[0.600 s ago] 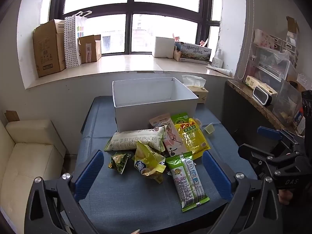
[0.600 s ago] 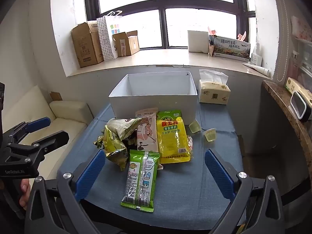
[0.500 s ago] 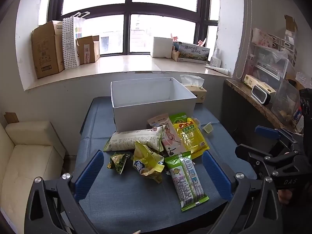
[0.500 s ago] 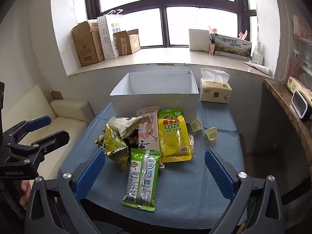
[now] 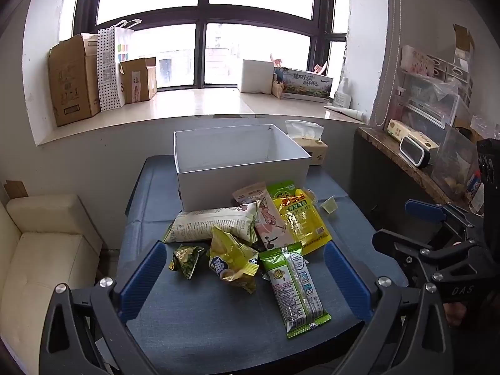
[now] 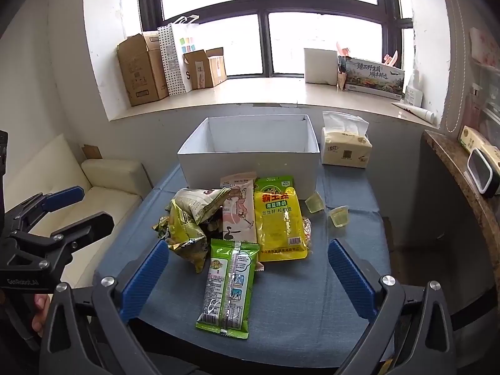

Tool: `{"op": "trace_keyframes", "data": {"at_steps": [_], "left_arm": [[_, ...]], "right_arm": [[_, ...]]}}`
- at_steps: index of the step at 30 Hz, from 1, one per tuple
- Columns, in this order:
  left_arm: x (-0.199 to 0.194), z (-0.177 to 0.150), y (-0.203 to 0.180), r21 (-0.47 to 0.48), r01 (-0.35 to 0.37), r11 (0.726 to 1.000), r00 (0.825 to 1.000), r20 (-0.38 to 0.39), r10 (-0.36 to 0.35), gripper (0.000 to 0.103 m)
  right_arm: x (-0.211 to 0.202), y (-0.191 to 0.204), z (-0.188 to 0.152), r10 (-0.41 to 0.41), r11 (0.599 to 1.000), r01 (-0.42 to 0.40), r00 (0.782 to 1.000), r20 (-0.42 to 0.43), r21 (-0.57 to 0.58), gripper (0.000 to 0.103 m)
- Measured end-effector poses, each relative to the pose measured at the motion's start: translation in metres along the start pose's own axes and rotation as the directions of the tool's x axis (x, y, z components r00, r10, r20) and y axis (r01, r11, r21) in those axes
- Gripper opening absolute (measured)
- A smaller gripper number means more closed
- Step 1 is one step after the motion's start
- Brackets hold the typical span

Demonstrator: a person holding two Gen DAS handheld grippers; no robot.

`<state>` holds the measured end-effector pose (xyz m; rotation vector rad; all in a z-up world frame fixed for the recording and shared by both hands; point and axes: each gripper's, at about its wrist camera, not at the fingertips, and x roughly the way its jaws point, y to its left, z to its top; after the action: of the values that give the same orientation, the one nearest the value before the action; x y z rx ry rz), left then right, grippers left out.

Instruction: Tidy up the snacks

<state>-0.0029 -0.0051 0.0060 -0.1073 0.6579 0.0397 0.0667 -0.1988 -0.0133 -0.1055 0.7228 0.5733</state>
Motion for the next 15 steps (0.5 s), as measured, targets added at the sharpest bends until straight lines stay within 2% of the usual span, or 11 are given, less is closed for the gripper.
{"op": "trace_keyframes", "data": {"at_steps": [15], "left_arm": [[0.0005,-0.0017,0.0002,0.0,0.002,1.0,1.0,0.002,-0.002,0.103]], "right_arm": [[-0.0012,0.0014,-0.0006,0.003,1.0,-0.003,1.0,0.002,-0.004,0.103]]}}
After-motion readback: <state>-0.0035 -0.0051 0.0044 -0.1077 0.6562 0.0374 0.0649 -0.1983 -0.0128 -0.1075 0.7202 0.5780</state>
